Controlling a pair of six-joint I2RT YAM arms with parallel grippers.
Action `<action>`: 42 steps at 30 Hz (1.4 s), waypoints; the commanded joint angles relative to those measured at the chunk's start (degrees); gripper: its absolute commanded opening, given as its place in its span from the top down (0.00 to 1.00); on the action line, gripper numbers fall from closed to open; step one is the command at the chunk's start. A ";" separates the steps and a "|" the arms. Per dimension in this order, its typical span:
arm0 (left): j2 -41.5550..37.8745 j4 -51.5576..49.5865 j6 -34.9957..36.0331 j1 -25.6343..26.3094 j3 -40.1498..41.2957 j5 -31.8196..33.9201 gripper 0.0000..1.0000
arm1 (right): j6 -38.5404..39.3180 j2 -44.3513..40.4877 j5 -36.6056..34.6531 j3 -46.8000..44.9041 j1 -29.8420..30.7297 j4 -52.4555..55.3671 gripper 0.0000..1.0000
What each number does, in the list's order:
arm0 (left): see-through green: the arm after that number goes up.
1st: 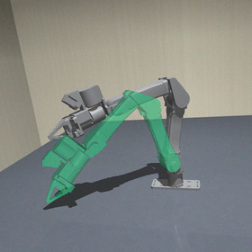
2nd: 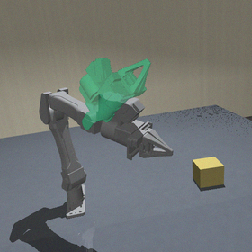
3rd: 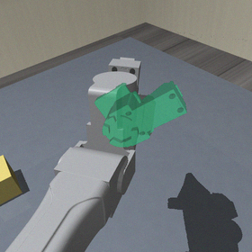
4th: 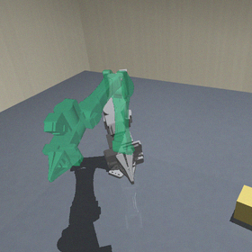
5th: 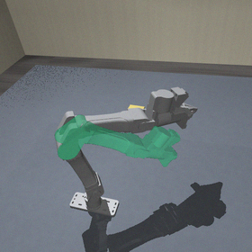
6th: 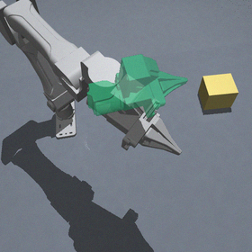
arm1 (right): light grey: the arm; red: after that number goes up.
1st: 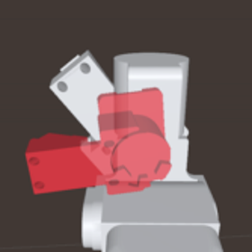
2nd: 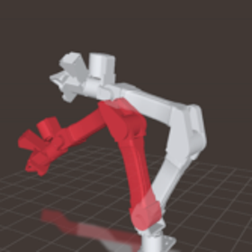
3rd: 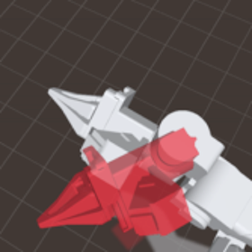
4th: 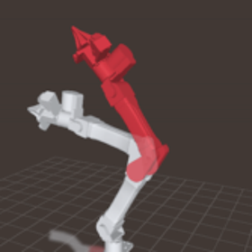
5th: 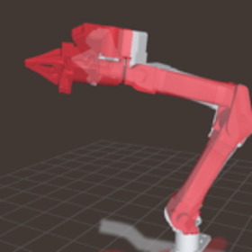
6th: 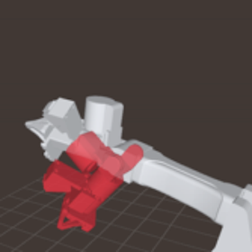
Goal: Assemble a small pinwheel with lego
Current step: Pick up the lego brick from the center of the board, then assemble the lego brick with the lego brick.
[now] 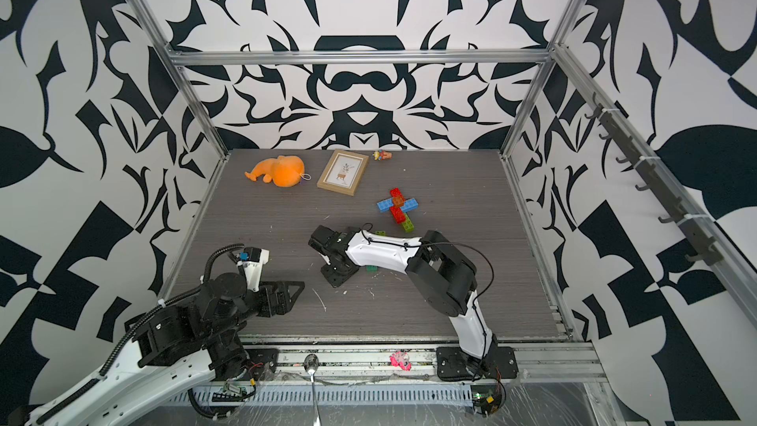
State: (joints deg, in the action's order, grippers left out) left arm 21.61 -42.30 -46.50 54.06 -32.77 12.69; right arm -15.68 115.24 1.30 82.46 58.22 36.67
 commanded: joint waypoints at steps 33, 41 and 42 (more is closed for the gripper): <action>34.18 61.07 28.15 -4.67 11.93 -15.44 0.00 | -15.37 -19.96 -5.04 -9.40 -17.08 0.54 0.85; 32.87 60.38 28.26 -4.76 12.38 -14.26 0.00 | -17.91 -17.55 -5.73 -9.78 -16.91 -0.30 0.87; 33.09 60.27 28.24 -4.75 12.24 -14.35 0.00 | -17.99 -17.27 -6.02 -9.77 -16.84 -0.17 0.87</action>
State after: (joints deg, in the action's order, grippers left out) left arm 54.74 16.91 -17.96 49.50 -20.84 -1.23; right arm -31.97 98.35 -2.96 72.53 40.97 37.34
